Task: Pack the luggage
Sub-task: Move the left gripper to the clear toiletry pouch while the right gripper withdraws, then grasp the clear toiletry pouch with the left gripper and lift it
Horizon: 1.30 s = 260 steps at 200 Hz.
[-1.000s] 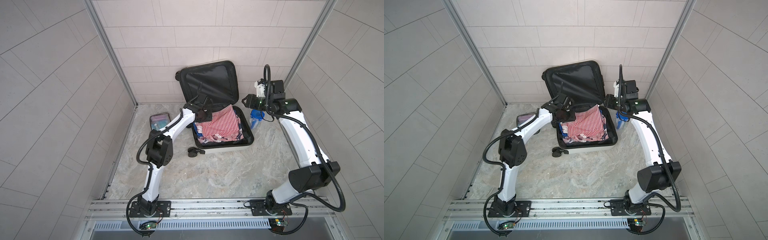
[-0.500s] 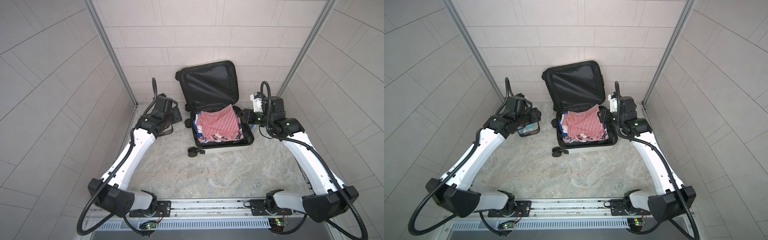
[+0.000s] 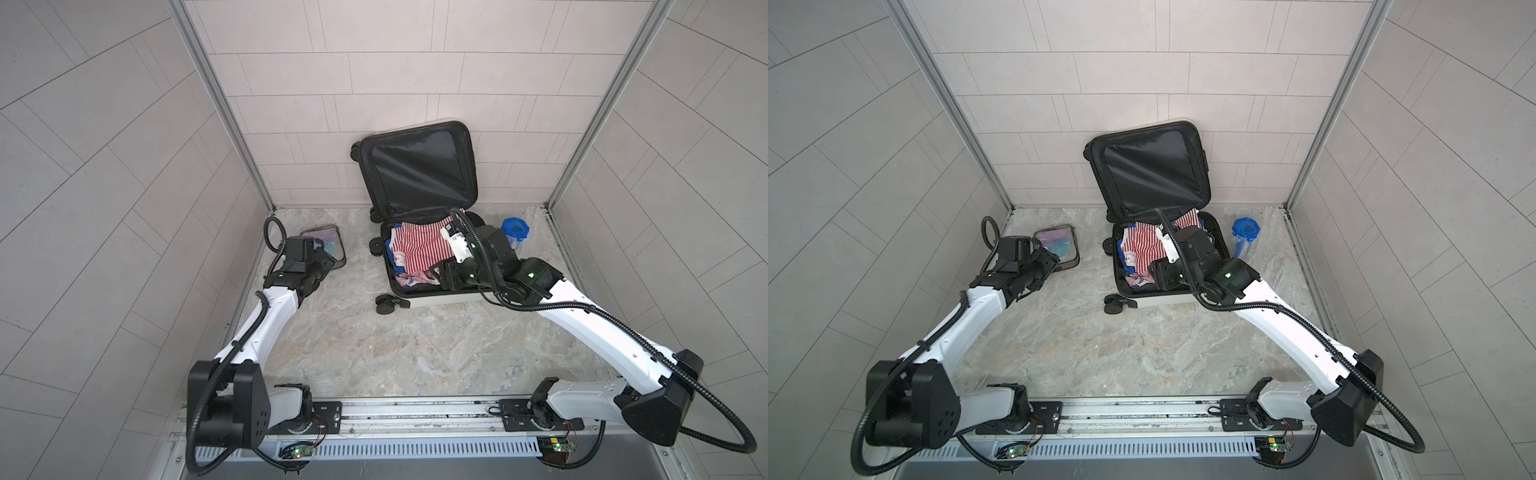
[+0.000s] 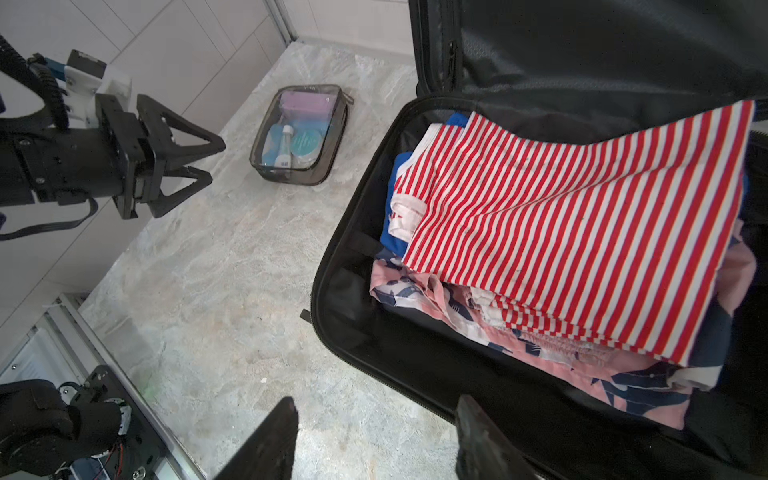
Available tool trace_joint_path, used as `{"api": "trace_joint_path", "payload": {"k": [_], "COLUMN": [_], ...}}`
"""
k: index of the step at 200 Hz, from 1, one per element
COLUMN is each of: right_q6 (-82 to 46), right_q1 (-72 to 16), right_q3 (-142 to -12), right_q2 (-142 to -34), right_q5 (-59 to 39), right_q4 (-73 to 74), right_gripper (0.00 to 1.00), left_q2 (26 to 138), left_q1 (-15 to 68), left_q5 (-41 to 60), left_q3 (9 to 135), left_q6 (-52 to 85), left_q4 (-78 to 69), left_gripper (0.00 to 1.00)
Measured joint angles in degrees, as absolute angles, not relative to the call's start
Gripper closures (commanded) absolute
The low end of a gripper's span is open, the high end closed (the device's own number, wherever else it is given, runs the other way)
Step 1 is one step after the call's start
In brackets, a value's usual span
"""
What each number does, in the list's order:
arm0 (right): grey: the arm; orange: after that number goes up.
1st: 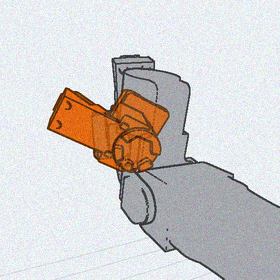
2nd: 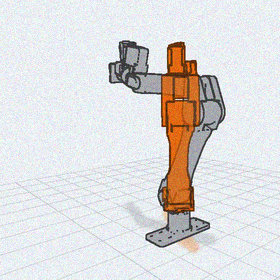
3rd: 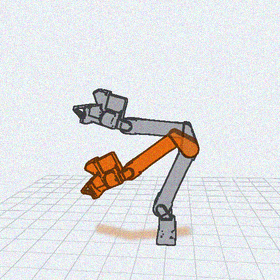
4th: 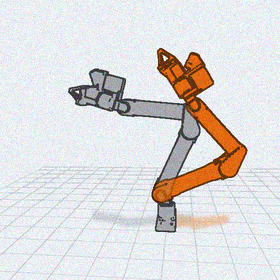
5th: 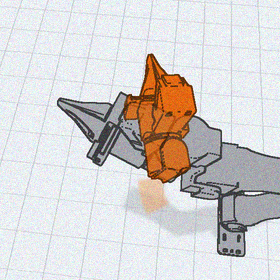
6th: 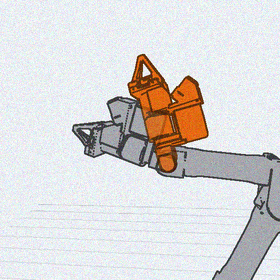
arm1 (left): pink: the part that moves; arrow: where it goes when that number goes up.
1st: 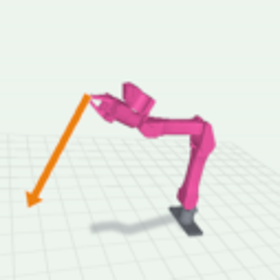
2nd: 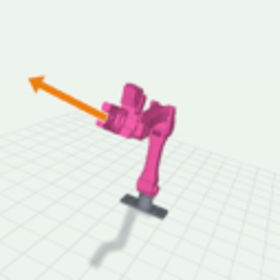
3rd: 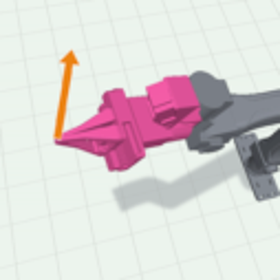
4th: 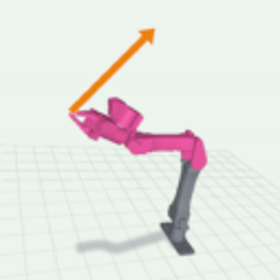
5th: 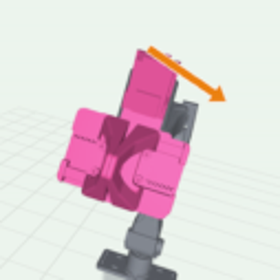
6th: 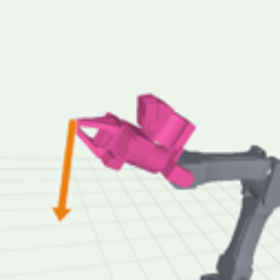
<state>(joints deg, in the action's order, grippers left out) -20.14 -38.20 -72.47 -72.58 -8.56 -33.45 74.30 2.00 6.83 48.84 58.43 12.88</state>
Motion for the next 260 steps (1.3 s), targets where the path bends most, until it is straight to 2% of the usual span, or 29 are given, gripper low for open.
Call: {"api": "trace_joint_path", "payload": {"k": [97,164,198,260], "right_q6": [-21.2,-21.5,-21.6,-22.3], "right_q1": [-38.6,-38.6,-38.6,-38.6], "right_q3": [-68.4,-68.4,-68.4,-68.2], "right_q2": [-72.3,-71.7,-71.7,-71.2], "right_q5": [-5.8,-4.0,-3.5,-2.3], "right_q4": [-33.2,-34.1,-34.1,-34.6], "right_gripper": [0.36,0.36,0.36,0.36], "left_q2": [97.0,101.0,103.1,106.6], "left_q1": [0.3,0.0,-0.5,-2.1], "left_q5": [12.7,11.8,11.3,11.4], "left_q3": [48.1,46.9,46.9,46.3], "left_q6": [72.3,76.4,77.2,78.8], "left_q4": [-10.7,-20.8,-22.8,-27.6], "left_gripper": [0.32,0.32,0.43,0.79]}}
